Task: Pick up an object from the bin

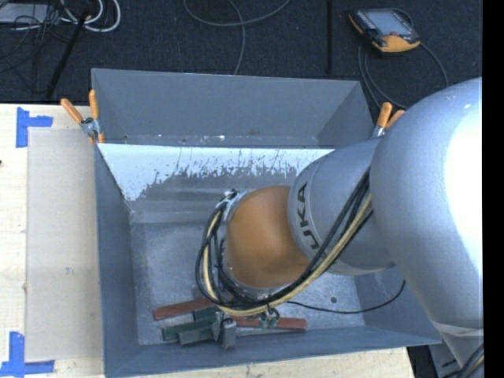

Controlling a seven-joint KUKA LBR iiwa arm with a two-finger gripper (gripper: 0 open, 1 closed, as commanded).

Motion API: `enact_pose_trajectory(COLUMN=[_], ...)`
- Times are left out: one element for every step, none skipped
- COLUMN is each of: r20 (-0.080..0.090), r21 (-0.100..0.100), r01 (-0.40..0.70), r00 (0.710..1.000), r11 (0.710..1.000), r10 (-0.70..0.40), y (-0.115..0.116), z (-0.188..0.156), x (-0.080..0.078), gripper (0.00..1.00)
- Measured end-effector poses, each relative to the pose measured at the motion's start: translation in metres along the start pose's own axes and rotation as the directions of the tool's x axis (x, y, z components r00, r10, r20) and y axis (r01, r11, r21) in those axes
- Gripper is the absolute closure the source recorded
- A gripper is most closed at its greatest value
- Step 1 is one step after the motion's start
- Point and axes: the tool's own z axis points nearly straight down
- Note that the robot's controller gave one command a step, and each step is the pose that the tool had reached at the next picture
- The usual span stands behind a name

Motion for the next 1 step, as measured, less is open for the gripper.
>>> enact_pose_trajectory(r20=[0.004], r21=[0.001], r01=[-0.016], r00=[1.000], r11=[1.000], r10=[0.016], y=[-0.0117], z=[-0.0380], x=[-0.0046], gripper=[1.00])
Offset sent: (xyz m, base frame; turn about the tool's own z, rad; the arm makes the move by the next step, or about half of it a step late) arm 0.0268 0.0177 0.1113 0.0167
